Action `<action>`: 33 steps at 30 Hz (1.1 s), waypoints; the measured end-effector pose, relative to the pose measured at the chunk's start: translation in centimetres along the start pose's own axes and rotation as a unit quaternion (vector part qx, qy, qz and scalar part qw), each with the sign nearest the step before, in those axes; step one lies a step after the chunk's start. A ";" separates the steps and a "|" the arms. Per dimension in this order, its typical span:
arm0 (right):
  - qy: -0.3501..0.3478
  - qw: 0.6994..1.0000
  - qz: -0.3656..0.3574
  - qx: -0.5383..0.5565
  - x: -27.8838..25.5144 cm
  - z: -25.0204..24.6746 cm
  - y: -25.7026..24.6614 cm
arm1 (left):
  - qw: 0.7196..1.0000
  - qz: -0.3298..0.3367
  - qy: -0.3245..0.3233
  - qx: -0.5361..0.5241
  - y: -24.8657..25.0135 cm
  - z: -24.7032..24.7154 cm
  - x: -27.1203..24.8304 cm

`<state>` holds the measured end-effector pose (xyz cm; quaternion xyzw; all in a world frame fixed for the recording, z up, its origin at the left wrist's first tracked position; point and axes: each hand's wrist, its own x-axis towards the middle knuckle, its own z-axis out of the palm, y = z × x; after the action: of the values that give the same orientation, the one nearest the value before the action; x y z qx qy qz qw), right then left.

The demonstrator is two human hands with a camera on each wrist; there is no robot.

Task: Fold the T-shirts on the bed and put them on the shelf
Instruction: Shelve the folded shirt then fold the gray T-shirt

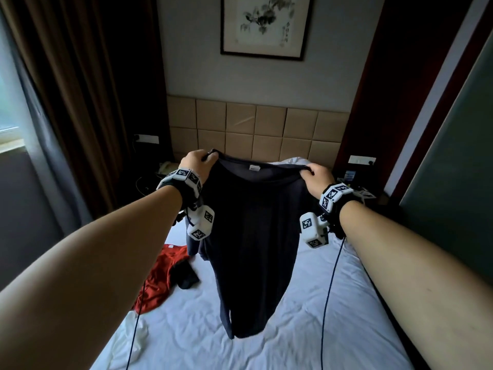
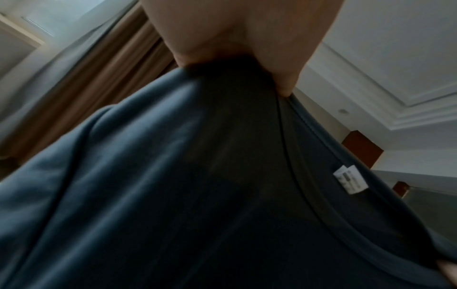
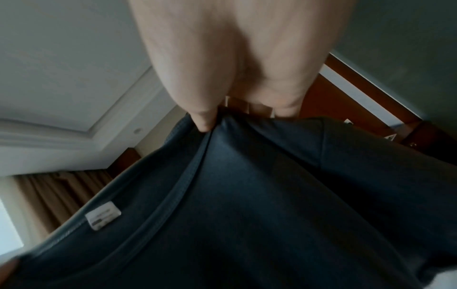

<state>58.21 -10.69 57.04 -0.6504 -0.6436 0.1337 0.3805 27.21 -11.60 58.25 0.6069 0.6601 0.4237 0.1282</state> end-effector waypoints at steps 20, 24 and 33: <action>-0.257 0.960 0.090 -0.062 -1.9 4.6 2.3 | 0.987 -0.056 -0.126 0.085 -4.0 1.2 -1.9; -0.251 0.959 0.113 -0.067 -0.5 8.1 4.6 | 0.981 -0.075 -0.155 0.084 -6.3 4.6 0.3; -0.217 0.957 0.158 -0.114 5.6 20.2 13.1 | 0.960 -0.131 -0.224 0.108 -16.0 17.0 6.7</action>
<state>55.19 2.62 36.47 -0.7385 -0.6104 0.2556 0.1292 26.18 2.88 38.76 0.6048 0.7298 0.1828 0.2610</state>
